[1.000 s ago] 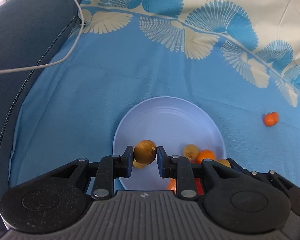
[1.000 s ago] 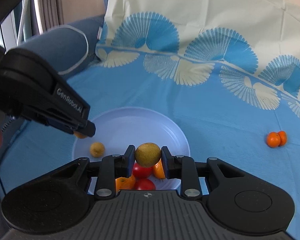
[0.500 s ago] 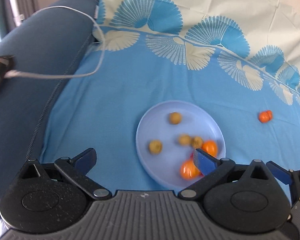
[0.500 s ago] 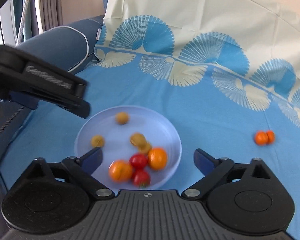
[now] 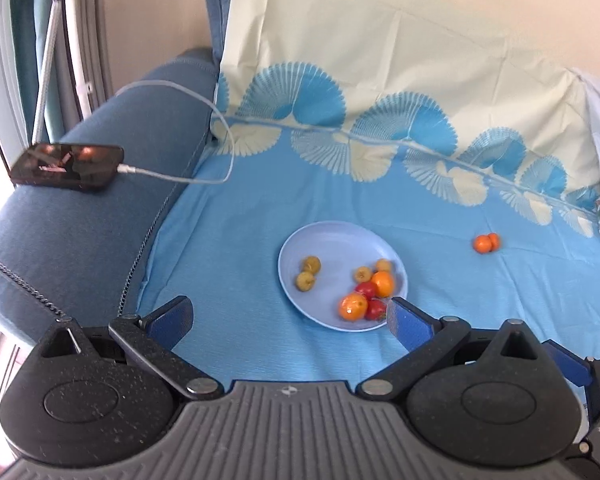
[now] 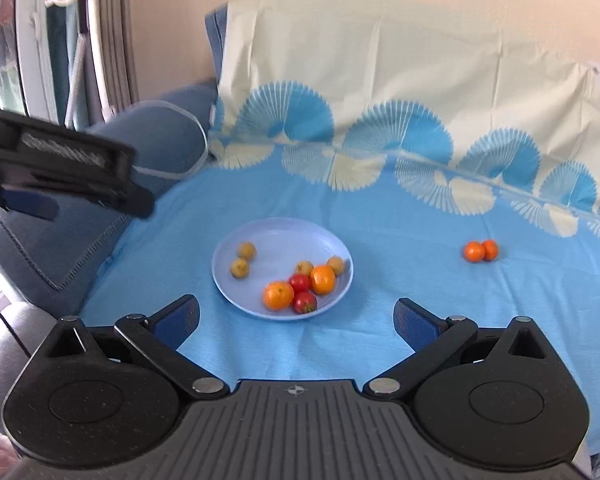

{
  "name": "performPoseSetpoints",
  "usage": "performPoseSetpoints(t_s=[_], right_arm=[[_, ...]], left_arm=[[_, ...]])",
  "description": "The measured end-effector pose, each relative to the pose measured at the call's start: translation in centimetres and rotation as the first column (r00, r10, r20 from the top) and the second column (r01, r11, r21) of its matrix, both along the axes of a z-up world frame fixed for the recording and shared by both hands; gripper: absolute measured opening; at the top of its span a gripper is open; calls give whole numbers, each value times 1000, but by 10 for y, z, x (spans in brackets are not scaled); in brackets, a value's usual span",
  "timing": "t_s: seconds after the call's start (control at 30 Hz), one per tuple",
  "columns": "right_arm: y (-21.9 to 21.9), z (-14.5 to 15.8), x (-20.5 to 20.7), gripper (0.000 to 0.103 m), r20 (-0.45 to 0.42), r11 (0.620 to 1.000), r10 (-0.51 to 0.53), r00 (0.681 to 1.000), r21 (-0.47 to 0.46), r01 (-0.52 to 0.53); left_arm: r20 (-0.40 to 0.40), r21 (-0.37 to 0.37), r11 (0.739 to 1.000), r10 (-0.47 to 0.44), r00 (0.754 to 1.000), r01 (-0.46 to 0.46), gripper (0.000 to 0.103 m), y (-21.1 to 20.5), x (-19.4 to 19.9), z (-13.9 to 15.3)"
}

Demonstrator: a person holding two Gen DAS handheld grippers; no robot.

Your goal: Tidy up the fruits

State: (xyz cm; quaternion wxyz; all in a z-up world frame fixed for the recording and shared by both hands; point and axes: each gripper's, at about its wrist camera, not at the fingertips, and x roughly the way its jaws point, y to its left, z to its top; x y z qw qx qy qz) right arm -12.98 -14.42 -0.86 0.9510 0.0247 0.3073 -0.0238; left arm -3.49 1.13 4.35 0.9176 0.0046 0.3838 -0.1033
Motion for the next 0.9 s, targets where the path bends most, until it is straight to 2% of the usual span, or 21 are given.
performPoseSetpoints(t_s=[0.13,0.33,0.4,0.67,0.9], right_arm=[[8,13,-27,102,48,999,26,999,-37,-24],[13,28,-53,102,123,998,32,992,-58,-25],[13,31,-60,102,140,998,25,990,-59,-17],[7,35,-73,102,176,999,-4,984,-50,13],[1,32,-73,102,179,999,-30,983,-21,34]], left_arm=[[39,-20,1000,10,999,-9,103,4,-31,12],[94,20,1000,-19,995,17,103,3,-65,20],[105,12,1000,-24,994,23,103,3,-72,24],[144,8,1000,-12,989,11,103,-1,-81,37],[116,32,999,-19,993,16,103,-4,-76,30]])
